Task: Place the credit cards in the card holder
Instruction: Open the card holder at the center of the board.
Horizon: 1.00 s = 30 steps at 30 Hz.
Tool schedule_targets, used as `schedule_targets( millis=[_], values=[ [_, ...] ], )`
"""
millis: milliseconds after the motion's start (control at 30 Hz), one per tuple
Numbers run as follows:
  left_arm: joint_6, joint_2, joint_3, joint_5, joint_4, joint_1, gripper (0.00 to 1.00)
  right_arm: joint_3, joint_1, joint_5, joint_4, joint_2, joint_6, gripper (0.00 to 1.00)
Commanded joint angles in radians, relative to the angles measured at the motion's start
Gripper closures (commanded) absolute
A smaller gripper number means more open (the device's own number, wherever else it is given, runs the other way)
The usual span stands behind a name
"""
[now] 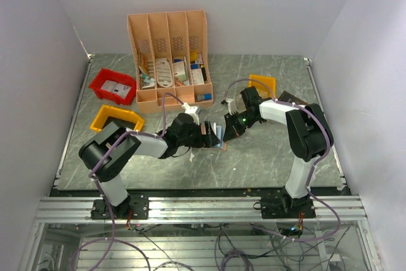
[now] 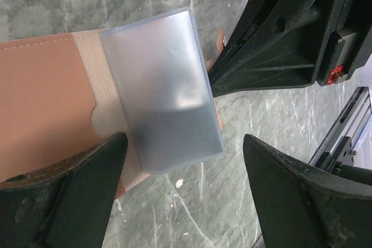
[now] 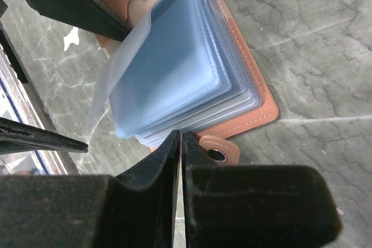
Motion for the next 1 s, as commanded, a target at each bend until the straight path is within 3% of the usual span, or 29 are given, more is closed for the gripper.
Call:
schedule_targets(
  millis=[0, 467, 767, 967],
  values=[
    [-0.01, 0.036, -0.001, 0.011, -0.026, 0.007, 0.07, 0.032, -0.007, -0.026, 0.014, 0.024, 0.009, 0.94],
    [-0.145, 0.093, -0.105, 0.053, 0.187, 0.031, 0.09, 0.014, -0.042, -0.134, 0.001, -0.072, -0.026, 0.78],
    [-0.179, 0.117, -0.123, 0.056, 0.242, 0.033, 0.1, 0.012, -0.041, -0.235, 0.015, 0.0, 0.03, 0.77],
    [-0.182, 0.126, -0.137, 0.048, 0.253, 0.034, 0.1, 0.008, -0.042, -0.219, 0.026, 0.03, 0.061, 0.68]
  ],
)
